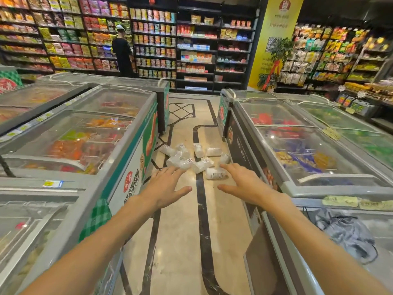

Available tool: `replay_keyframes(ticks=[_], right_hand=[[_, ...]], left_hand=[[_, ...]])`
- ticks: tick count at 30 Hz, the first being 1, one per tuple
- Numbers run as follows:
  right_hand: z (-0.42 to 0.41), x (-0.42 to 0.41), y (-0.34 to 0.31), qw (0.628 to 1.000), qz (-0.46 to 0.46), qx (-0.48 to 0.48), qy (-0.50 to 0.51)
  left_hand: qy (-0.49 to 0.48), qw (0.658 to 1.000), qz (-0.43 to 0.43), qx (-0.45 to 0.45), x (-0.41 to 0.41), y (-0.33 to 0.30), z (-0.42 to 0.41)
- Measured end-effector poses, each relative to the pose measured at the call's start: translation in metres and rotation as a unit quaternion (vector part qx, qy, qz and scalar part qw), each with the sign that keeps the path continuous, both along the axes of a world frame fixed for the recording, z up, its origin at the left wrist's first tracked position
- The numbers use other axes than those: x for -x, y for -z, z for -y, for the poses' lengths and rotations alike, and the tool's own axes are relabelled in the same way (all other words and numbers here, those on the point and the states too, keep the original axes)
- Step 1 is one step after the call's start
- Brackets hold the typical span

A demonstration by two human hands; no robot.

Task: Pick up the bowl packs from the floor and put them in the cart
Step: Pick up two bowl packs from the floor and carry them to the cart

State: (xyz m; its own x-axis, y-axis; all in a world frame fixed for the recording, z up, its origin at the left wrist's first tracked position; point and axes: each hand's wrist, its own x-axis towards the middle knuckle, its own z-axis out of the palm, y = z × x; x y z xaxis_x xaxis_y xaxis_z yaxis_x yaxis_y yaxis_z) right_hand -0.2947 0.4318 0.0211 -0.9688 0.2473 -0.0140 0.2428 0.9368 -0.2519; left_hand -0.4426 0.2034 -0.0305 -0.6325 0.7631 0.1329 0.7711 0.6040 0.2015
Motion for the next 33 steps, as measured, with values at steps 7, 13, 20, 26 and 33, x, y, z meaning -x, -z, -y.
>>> replay_keyframes(ticks=[7,13,20,26,33], right_hand=[[-0.088,0.152,0.017,1.0,-0.012,-0.009,-0.015],[-0.185,0.286,0.026,0.999,-0.025,-0.015,-0.024],[-0.303,0.462,0.0,0.999,-0.021,-0.005,-0.034],[-0.381,0.596,0.004,0.999,-0.013,-0.01,-0.041],[-0.467,0.766,0.024,1.0,0.015,-0.006,-0.026]], left_hand=[[0.006,1.0,0.007,0.014,0.151,0.014,-0.079],[0.017,1.0,0.001,0.019,0.285,0.023,-0.176],[-0.004,1.0,0.008,0.016,0.451,0.001,-0.292],[-0.015,1.0,0.004,0.014,0.587,0.008,-0.365],[-0.02,1.0,0.011,0.005,0.763,0.03,-0.458]])
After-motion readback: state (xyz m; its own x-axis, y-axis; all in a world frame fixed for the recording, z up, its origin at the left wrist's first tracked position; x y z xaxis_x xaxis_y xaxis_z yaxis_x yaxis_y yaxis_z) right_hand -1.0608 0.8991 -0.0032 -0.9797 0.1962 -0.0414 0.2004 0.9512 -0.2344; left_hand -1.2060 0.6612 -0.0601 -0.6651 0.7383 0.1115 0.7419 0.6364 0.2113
